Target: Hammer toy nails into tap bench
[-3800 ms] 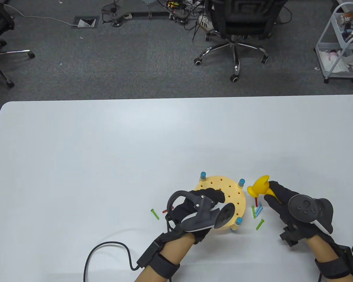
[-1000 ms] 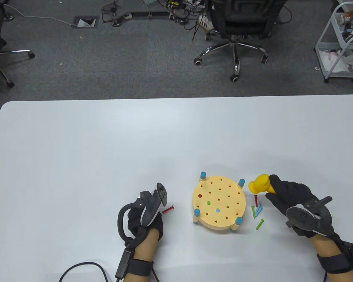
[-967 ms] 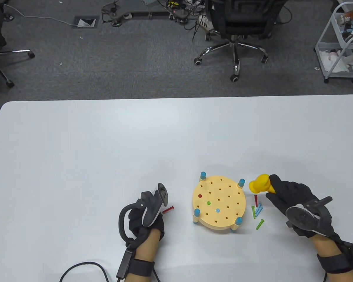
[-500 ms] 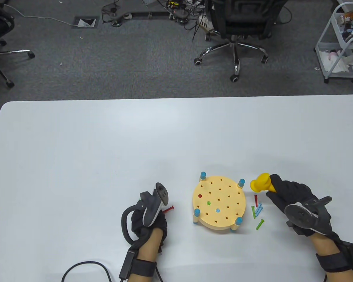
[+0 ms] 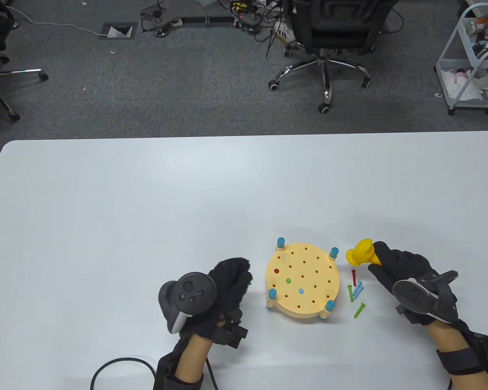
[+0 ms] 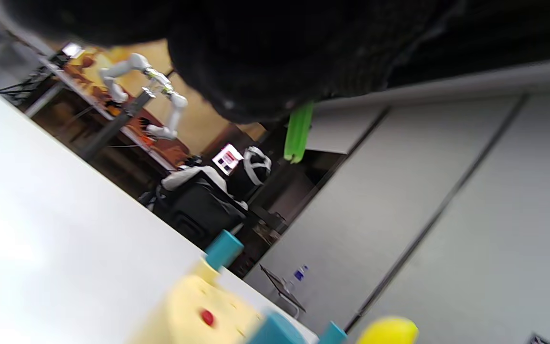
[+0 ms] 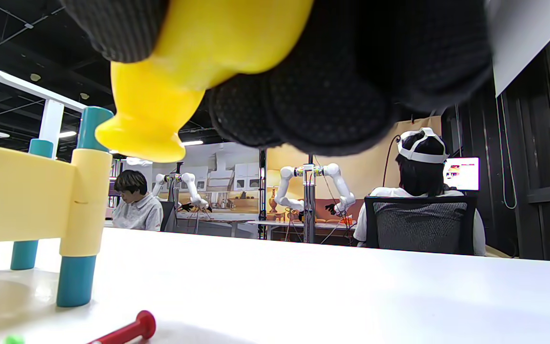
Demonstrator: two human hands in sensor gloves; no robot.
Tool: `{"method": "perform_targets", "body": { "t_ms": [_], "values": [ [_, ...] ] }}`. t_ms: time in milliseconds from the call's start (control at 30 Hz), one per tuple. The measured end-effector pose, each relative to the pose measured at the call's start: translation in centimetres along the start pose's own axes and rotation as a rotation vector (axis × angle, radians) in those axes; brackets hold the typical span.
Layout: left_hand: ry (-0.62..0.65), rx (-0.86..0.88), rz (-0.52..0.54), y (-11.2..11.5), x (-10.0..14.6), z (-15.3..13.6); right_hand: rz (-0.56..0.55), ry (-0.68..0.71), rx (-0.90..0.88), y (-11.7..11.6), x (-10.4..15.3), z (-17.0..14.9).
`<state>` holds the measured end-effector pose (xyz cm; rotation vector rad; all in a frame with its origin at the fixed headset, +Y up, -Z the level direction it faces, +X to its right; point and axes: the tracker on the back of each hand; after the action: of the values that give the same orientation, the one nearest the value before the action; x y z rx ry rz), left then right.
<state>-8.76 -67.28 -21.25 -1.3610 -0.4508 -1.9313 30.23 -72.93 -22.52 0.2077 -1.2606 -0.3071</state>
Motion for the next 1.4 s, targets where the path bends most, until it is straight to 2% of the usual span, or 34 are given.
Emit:
{"method": "perform_targets", "body": {
  "t_ms": [133, 233, 367, 467, 967, 1200, 1300, 1333, 1400],
  "values": [
    [0.097, -0.216, -0.220, 4.8, -2.2, 5.0, 0.008, 0.018, 0.015, -0.2, 0.0, 0.3],
    [0.115, -0.476, -0.321, 8.0, -3.9, 7.4, 0.005, 0.024, 0.016, -0.1, 0.0, 0.4],
    [0.104, -0.721, -0.393, 10.8, -5.8, 8.9, 0.000, 0.030, 0.007, 0.0, 0.1, 0.4],
    [0.062, -0.764, -0.449, 11.8, -6.7, 9.0, -0.003, 0.030, 0.000, 0.1, 0.1, 0.3],
    [0.007, -0.746, -0.510, 12.9, -7.4, 7.9, -0.004, 0.038, -0.005, 0.0, 0.1, 0.3],
    [0.044, -0.767, -0.499, 13.5, -6.9, 7.6, 0.001, 0.041, -0.004, 0.0, 0.1, 0.4],
    [0.076, -0.807, -0.493, 13.2, -6.6, 8.0, 0.002, 0.045, -0.006, 0.0, 0.1, 0.4],
    [0.085, -0.810, -0.470, 12.7, -6.5, 8.3, 0.002, 0.045, -0.008, 0.0, 0.1, 0.4],
    [0.135, -0.787, -0.347, 10.8, -5.9, 9.0, -0.003, 0.046, -0.011, 0.1, 0.2, 0.4]
  ]
}}
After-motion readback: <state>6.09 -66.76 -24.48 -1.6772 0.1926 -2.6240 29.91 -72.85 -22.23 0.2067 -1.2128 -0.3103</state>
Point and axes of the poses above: the tracker on the back of each hand, its own z axis roughly to the thumb side, its own x axis roughly from the fingertips to the wrist, y = z × x, and after that the axes turned 7 degrees about z, right-handed
